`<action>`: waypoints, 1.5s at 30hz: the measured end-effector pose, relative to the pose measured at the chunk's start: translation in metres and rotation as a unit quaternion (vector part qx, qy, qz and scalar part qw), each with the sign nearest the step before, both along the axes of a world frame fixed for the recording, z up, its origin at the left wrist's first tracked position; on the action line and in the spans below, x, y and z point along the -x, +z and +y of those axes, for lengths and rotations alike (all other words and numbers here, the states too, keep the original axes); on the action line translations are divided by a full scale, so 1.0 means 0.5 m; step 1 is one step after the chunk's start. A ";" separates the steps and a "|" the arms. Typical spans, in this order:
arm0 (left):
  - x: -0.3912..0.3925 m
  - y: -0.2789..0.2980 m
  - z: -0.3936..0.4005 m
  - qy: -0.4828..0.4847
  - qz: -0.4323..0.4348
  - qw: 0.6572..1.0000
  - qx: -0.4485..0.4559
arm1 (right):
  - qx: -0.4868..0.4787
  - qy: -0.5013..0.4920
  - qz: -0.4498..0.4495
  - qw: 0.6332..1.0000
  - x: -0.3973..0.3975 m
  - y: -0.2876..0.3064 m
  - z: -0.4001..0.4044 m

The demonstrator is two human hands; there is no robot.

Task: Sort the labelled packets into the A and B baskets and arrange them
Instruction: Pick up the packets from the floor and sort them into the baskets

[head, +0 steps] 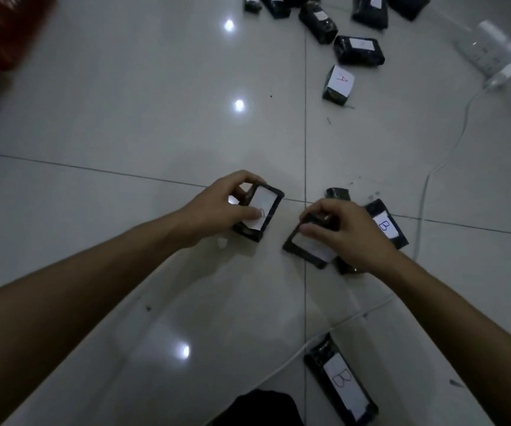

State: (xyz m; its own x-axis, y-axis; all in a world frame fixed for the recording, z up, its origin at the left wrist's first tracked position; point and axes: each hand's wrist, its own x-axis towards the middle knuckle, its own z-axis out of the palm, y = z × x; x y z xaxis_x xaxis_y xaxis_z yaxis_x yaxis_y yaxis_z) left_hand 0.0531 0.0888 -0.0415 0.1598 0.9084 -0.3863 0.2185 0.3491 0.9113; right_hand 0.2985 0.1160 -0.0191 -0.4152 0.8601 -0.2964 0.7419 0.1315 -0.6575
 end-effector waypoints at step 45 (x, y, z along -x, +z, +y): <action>0.061 -0.008 0.016 0.148 0.067 0.987 -0.007 | -0.072 0.028 -0.096 0.992 0.066 -0.018 -0.043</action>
